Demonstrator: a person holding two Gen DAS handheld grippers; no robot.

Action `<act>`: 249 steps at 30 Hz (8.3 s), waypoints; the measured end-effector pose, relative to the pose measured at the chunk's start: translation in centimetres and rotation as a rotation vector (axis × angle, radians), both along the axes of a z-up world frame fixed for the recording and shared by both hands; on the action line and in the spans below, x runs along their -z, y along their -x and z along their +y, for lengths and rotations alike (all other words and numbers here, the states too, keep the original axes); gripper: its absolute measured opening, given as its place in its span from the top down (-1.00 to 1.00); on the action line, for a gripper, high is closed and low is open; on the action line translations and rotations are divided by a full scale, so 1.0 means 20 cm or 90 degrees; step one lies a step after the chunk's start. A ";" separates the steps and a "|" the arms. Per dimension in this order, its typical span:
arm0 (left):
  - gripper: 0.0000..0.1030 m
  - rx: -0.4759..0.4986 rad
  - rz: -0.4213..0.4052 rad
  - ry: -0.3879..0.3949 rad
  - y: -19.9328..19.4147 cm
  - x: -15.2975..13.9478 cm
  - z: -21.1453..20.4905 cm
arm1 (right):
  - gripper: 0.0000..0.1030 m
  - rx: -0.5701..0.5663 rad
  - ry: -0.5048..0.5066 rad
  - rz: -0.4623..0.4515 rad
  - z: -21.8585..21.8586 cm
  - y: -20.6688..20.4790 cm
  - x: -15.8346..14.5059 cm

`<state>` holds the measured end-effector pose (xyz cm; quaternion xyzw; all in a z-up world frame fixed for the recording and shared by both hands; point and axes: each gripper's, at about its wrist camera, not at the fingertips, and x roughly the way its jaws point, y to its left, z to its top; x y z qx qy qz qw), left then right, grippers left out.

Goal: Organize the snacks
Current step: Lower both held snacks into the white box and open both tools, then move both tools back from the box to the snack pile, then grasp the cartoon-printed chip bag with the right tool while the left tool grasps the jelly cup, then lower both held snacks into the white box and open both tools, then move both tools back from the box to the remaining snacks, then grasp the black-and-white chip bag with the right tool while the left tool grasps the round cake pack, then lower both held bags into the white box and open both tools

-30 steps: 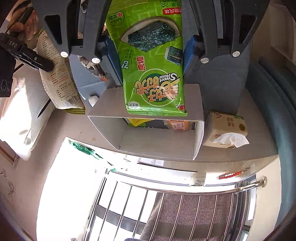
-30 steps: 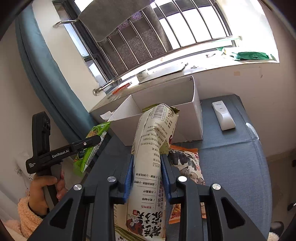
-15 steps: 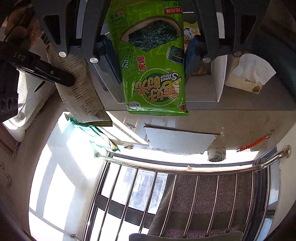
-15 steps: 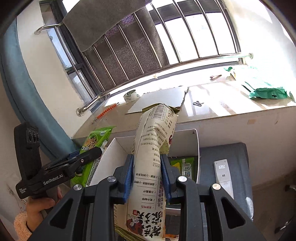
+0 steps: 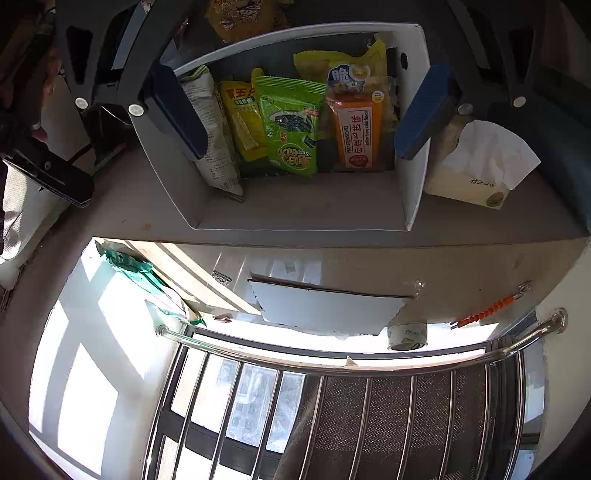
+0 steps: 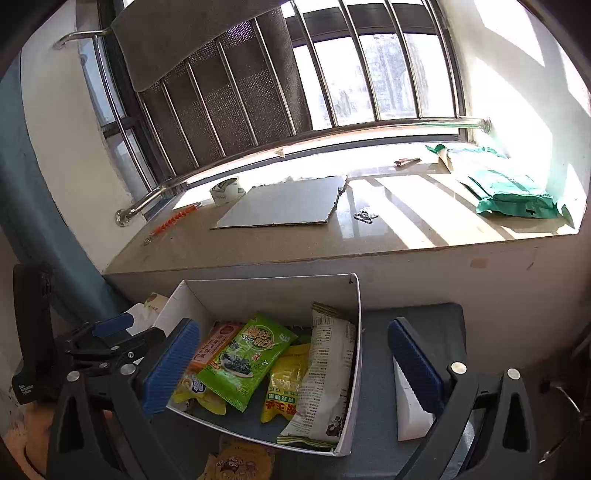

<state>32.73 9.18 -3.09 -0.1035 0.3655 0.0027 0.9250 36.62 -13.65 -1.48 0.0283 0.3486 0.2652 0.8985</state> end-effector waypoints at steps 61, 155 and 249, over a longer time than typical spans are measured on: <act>-1.00 0.095 -0.031 0.050 1.52 0.52 -0.23 | 0.25 -0.025 0.245 -0.011 -0.21 1.04 0.81; -1.00 0.080 -0.173 0.033 0.97 -0.20 -0.07 | -1.00 -0.096 -0.056 -0.073 -0.15 0.80 -0.06; 0.69 0.160 -0.009 0.049 1.16 0.52 -0.40 | 0.11 -0.071 -0.128 0.151 -0.53 1.14 0.72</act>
